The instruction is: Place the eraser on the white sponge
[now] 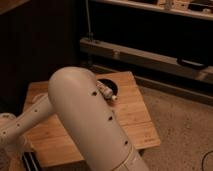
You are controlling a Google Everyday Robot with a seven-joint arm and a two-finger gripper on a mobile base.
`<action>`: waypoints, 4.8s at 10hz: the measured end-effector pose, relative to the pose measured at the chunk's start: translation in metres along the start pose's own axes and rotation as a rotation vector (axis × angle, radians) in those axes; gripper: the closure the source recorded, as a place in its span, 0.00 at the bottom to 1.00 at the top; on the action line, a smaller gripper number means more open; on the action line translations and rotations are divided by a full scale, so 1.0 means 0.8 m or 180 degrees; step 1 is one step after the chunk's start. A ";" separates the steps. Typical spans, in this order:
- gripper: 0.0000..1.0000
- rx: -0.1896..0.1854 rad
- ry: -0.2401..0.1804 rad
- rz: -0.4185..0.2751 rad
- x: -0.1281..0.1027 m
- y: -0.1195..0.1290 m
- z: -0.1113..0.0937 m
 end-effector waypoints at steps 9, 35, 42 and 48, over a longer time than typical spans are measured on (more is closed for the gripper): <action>1.00 -0.0204 0.0407 0.0264 0.007 0.200 -0.165; 1.00 -0.0063 0.1345 -0.0066 -0.071 0.587 -0.226; 1.00 -0.0137 0.0965 -0.1189 -0.029 0.519 -0.216; 1.00 -0.0311 0.0501 -0.1214 -0.107 0.537 -0.190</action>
